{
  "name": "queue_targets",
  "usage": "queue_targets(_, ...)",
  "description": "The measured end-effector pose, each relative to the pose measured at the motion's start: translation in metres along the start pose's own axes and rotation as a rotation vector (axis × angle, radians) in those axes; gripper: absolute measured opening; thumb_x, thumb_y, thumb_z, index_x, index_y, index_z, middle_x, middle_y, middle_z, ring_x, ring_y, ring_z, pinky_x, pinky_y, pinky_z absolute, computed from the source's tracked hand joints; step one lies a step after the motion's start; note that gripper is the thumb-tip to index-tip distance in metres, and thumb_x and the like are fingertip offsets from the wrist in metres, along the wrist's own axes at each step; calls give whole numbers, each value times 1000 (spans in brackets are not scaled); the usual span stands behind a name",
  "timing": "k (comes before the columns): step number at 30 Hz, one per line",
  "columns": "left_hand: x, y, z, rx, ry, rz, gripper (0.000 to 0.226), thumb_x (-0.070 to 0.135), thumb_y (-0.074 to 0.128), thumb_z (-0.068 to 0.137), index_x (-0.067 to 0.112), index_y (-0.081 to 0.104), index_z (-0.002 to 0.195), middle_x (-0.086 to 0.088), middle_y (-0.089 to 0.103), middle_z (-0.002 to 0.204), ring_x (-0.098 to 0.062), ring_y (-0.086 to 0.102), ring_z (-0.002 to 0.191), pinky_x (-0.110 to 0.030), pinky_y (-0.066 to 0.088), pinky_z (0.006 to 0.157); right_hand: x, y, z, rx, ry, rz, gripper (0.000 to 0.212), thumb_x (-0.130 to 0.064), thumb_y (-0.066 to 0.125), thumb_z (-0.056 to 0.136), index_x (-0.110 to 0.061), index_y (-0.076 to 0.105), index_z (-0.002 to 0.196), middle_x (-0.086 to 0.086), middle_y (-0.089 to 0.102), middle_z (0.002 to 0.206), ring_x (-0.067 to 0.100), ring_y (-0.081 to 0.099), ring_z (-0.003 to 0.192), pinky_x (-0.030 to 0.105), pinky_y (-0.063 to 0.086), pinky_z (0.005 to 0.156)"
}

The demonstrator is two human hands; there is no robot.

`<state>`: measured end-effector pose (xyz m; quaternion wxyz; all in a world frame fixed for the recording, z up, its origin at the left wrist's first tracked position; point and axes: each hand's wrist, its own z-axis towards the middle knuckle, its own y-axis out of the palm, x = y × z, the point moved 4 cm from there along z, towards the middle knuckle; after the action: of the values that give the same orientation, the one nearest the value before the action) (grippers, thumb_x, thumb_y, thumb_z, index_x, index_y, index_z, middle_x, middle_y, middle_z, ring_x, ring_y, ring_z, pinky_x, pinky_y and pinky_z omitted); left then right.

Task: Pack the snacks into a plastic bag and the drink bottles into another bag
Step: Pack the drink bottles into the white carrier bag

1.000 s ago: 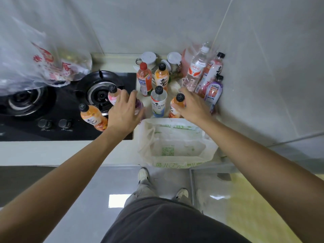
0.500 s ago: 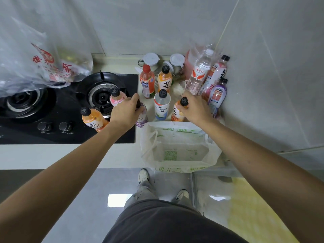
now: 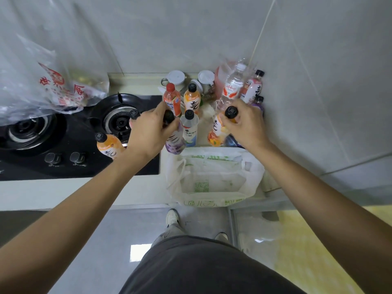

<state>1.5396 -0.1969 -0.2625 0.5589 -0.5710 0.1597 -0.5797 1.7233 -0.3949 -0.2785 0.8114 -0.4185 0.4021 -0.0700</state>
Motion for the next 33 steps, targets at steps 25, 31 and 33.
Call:
queue_targets(25,3,89,-54,-182,-186,-22,27,38,66,93,15,52,98,-6,66,90,-34,58,76,-43,49,59,3,65,-68,-296,0,-19,34,-37,70,96,-14,48,86,-4,57,73,23,56,64,41,47,56)
queue_targets(31,-23,77,-41,-127,-194,-1,28,35,68,93,12,52,97,-6,63,86,-31,57,72,-42,48,55,-15,85,-43,-305,-53,-47,32,-35,71,95,-9,54,90,-1,56,73,31,63,71,38,41,57)
queue_targets(33,-29,75,-37,-117,-197,4,28,35,68,93,12,53,98,-6,63,86,-29,56,73,-40,46,55,-16,92,-40,-319,-56,-67,32,-37,70,95,-9,55,93,5,65,77,32,65,74,40,44,57)
